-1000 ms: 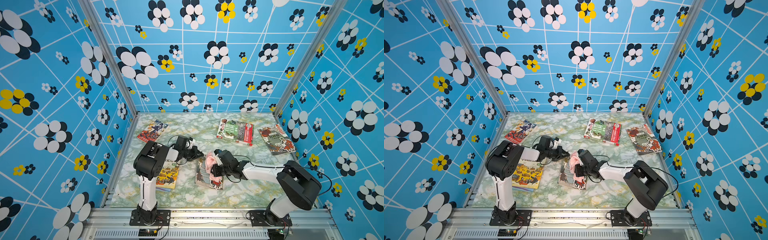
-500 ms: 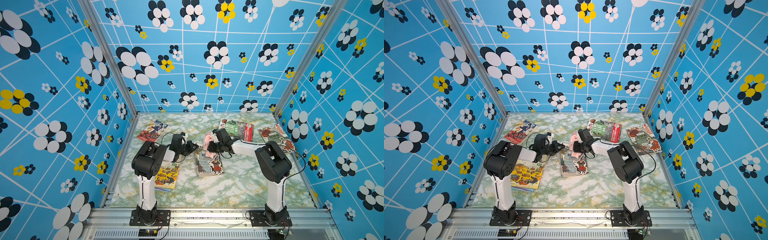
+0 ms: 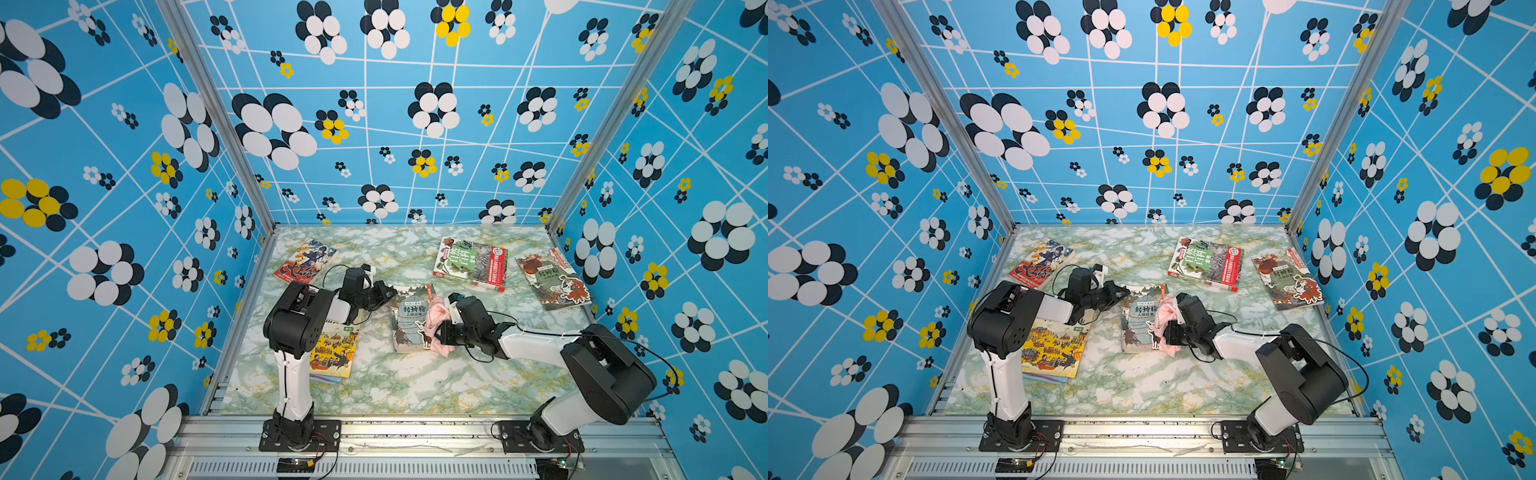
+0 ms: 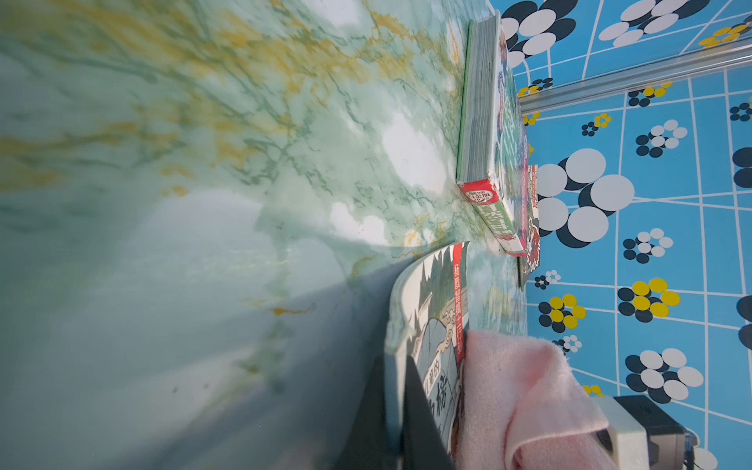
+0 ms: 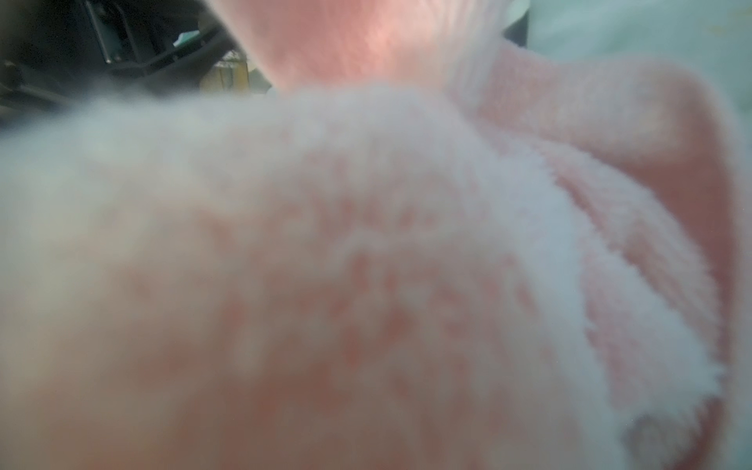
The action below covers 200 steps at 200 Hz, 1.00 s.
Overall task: Wipe the cover of the book
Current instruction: Wipe the dirt from the cover of the book.
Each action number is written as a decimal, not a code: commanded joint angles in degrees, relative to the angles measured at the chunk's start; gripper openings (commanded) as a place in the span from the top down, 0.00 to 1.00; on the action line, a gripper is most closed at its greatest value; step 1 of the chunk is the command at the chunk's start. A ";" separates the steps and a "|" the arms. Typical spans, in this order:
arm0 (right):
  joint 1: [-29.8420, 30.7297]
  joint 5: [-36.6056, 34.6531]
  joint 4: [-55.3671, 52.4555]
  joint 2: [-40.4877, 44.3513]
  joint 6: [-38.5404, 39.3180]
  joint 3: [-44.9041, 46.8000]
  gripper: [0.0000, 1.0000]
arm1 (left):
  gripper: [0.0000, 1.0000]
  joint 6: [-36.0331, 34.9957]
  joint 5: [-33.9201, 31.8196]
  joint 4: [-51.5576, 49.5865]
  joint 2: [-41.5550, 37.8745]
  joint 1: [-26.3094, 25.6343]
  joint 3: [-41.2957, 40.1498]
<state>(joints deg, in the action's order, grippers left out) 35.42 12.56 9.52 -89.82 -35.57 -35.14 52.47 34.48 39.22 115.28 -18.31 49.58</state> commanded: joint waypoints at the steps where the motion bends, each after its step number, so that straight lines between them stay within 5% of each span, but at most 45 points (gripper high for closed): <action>1: 0.37 -6.27 -17.41 -7.99 0.07 -4.05 1.00 | 1.00 -1.67 -0.64 0.85 -0.16 0.97 1.12; 47: -4.82 -7.99 -27.68 -25.83 6.20 -37.69 1.00 | 1.00 -0.13 -0.50 3.04 0.02 -0.11 -0.29; 72: -5.81 -7.22 -33.54 -31.48 8.12 -48.15 1.00 | 1.00 0.24 -1.59 3.74 -0.50 -0.22 -1.06; 90: -4.72 -7.16 -31.42 -28.71 7.71 -42.41 1.00 | 1.00 0.61 -2.76 4.34 -0.59 -0.16 -1.24; 157: 3.38 -12.05 -24.20 -2.66 -3.88 2.91 1.00 | 1.00 0.41 -4.25 3.38 -0.10 -0.03 0.68; 200: 4.65 -18.19 -28.97 5.34 -2.61 0.42 1.00 | 1.00 -0.35 -3.94 1.56 -0.50 -0.41 1.56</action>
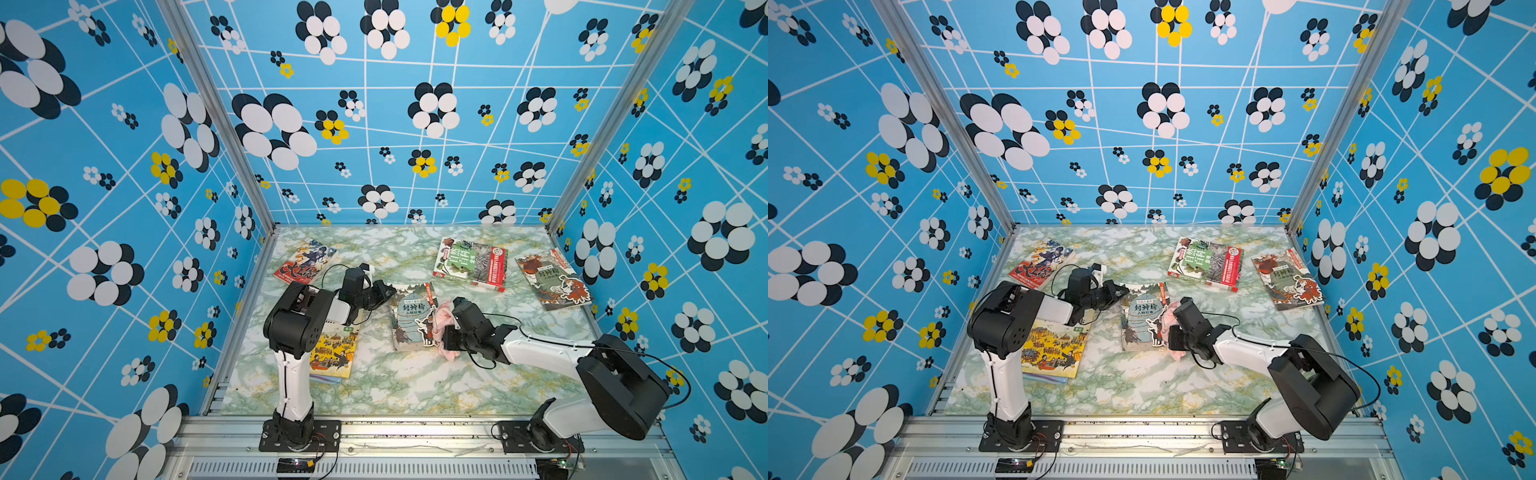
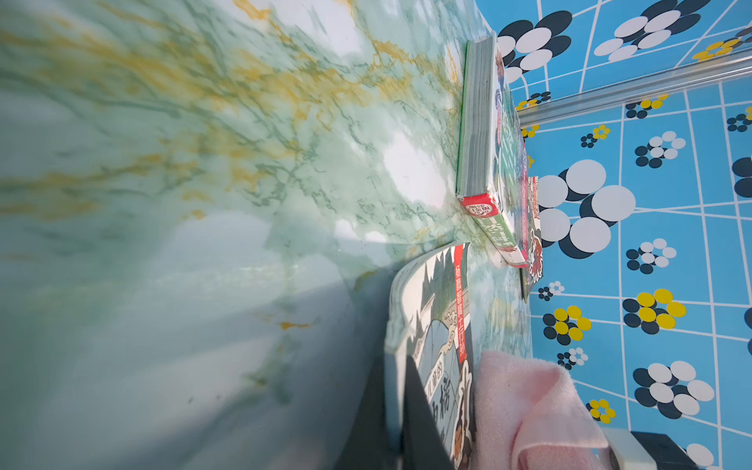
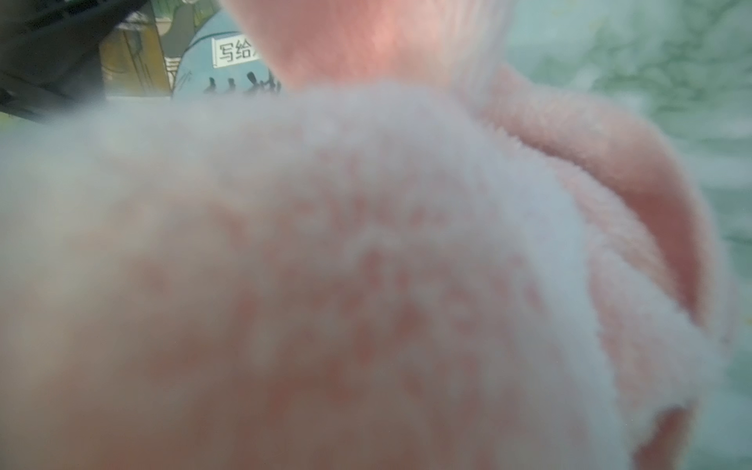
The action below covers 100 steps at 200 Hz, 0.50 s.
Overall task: Wipe the cover of the book
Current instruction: Wipe the dirt from the cover of the book.
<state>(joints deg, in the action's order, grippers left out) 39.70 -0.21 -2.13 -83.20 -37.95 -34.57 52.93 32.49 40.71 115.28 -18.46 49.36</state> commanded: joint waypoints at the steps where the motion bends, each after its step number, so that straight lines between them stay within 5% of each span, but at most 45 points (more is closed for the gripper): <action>1: 0.37 -5.64 -17.48 -1.23 0.01 -0.63 1.00 | 1.00 -0.81 -1.97 0.07 -0.50 -0.35 1.74; 34: -1.59 -8.58 -15.48 -6.58 7.88 -19.03 1.00 | 1.00 -0.46 -1.98 0.12 -0.52 -1.44 1.09; 71: -4.16 -1.23 -14.77 -27.05 12.65 -39.37 1.00 | 1.00 0.67 -2.01 1.20 0.15 -2.63 0.44; 100: -3.82 3.33 -14.23 -34.47 12.41 -43.31 1.00 | 1.00 0.80 -2.52 1.48 -0.28 -2.82 0.10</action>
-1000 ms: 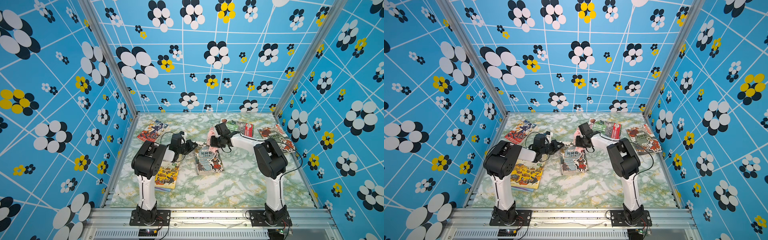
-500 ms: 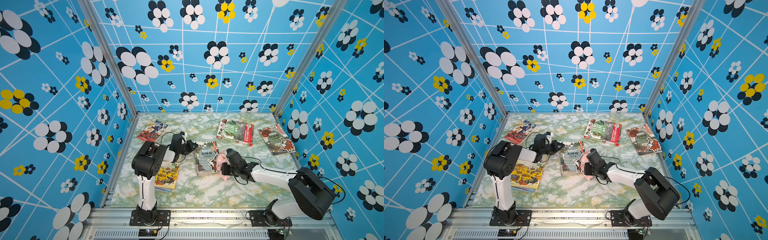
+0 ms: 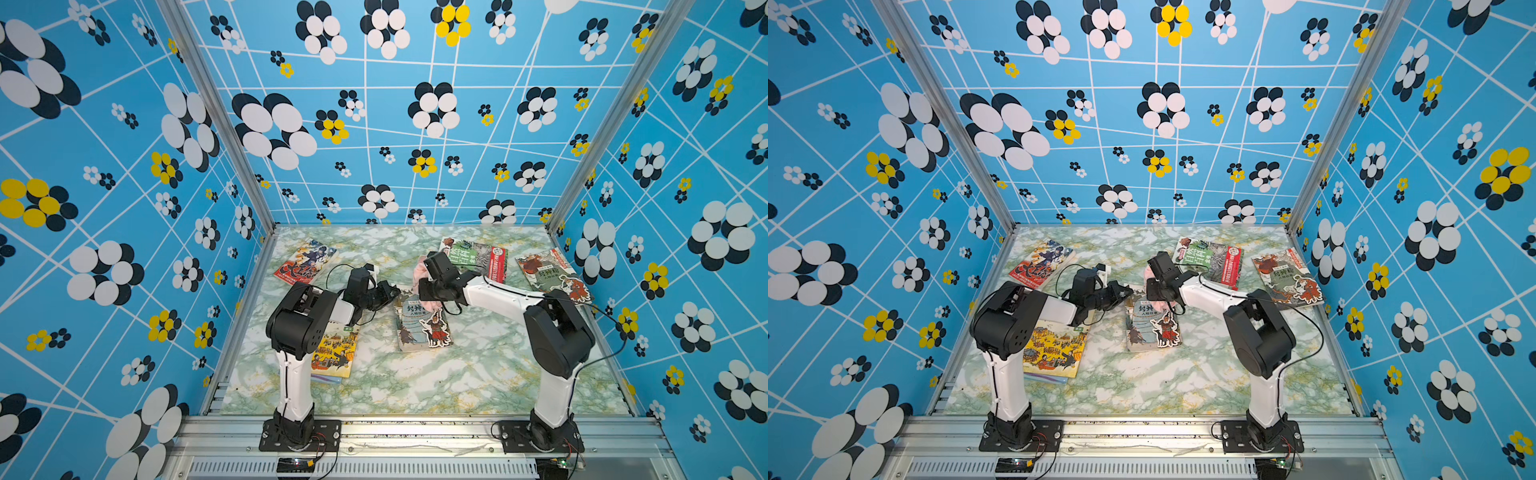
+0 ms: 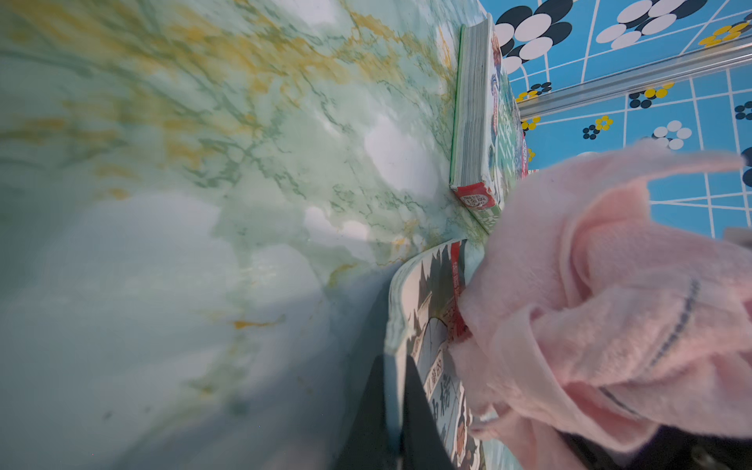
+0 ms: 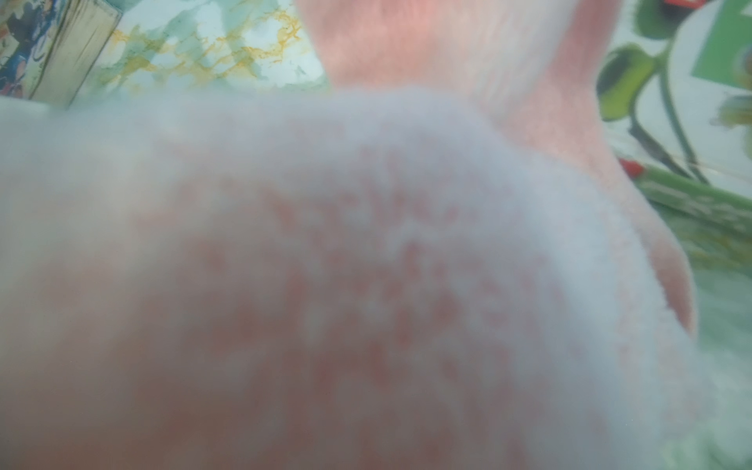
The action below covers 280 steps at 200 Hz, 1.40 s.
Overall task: Wipe the cover of the book
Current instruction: Wipe the dirt from the cover of the book.
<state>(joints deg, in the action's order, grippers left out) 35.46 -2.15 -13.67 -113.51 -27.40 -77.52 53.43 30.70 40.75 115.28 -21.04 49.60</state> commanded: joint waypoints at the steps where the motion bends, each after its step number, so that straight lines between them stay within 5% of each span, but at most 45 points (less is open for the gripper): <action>1: 0.45 5.47 -2.59 -4.12 1.70 -0.18 1.00 | 1.00 0.28 -0.81 1.44 -0.34 -0.28 -0.17; 56: 6.27 14.10 5.79 12.87 -2.39 33.92 1.00 | 1.00 -0.43 -0.95 0.92 0.35 0.07 0.57; 85: 6.99 11.17 5.54 22.26 -6.23 46.66 1.00 | 1.00 -0.47 -0.48 0.76 0.56 0.36 0.89; 105: 5.74 6.03 5.79 23.65 -5.40 45.50 1.00 | 1.00 -1.12 -0.16 -0.43 0.34 0.34 1.51; 128: 1.78 7.07 8.93 15.93 -2.99 35.34 1.00 | 1.00 -0.96 0.40 -1.03 0.46 0.12 2.06; 154: -1.93 13.42 11.43 1.90 -4.23 19.42 1.00 | 1.00 -0.65 1.71 -1.54 0.60 -0.26 2.65; 181: 1.72 22.66 17.27 -6.30 -8.73 11.19 1.00 | 1.00 -0.38 1.80 -1.72 0.61 -0.29 2.61; 222: 7.69 33.64 32.01 -2.68 -13.96 25.02 1.00 | 1.00 -0.28 1.77 -1.55 1.66 -0.17 2.99; 252: -1.01 30.85 36.38 3.73 -15.55 40.00 1.00 | 1.00 -0.15 2.17 -1.58 2.02 -0.06 3.45; 280: -7.27 25.51 34.01 2.68 -15.28 39.05 1.00 | 1.00 -0.85 2.43 -3.02 1.70 -0.12 3.98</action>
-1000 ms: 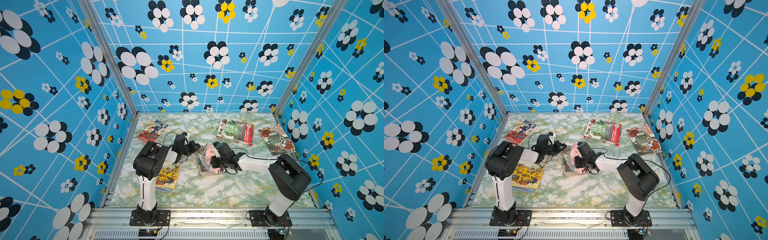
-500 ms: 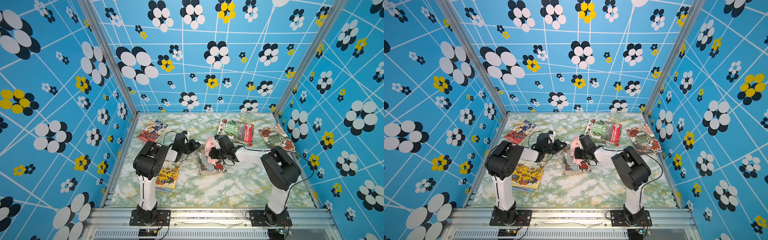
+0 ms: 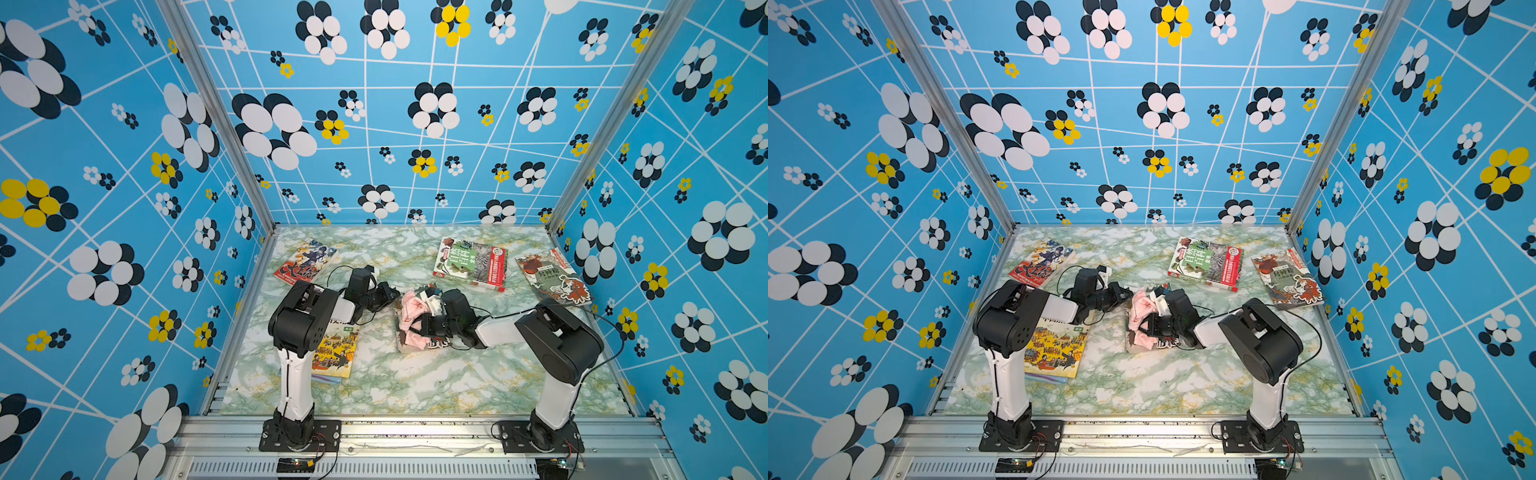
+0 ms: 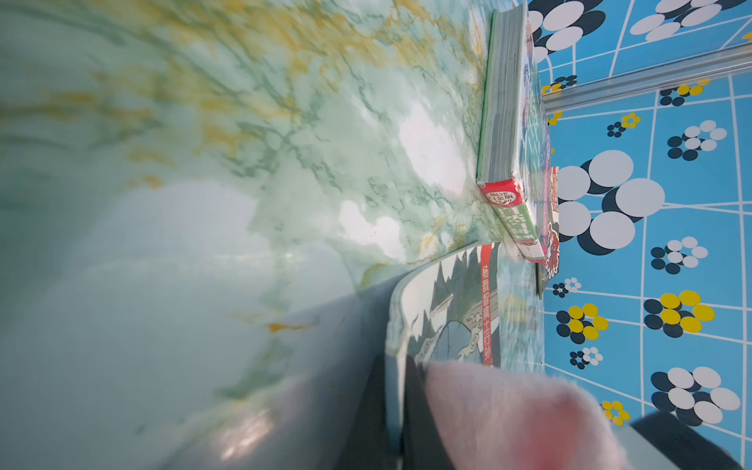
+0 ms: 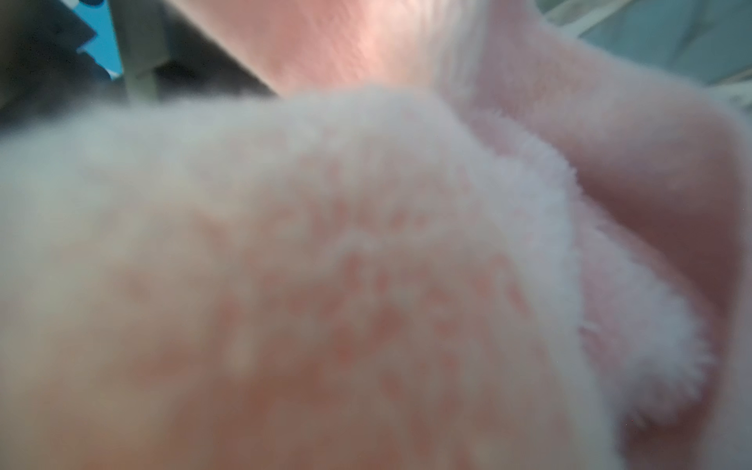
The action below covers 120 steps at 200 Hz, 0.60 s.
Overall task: Wipe the cover of the book
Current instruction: Wipe the dirt from the cover of the book.
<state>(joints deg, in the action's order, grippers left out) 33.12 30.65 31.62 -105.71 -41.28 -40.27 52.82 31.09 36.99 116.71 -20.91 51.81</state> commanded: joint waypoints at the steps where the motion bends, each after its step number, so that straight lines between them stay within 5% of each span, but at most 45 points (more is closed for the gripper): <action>1: -4.92 -7.38 -11.38 -5.30 -1.42 1.53 1.00 | 1.00 -0.34 2.04 0.68 0.28 -0.22 1.79; 35: -2.12 -3.84 -6.62 -13.77 -6.93 -10.48 1.00 | 1.00 -0.51 1.79 -0.24 -0.25 -0.28 1.63; 61: 4.13 -1.79 -13.00 -14.18 -2.96 -17.48 1.00 | 1.00 -0.27 1.19 -0.12 -0.34 -0.30 1.32; 97: 6.69 1.12 -23.78 -6.26 3.15 -8.06 1.00 | 1.00 0.10 0.98 0.16 0.56 -0.05 2.19; 120: 5.39 -4.45 -31.14 0.51 6.73 -0.17 1.00 | 1.00 0.20 1.47 0.18 0.98 0.16 3.15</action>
<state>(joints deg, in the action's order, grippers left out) 38.94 29.52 20.47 -108.12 -39.62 -49.21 52.51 30.61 34.33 116.86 -20.29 52.62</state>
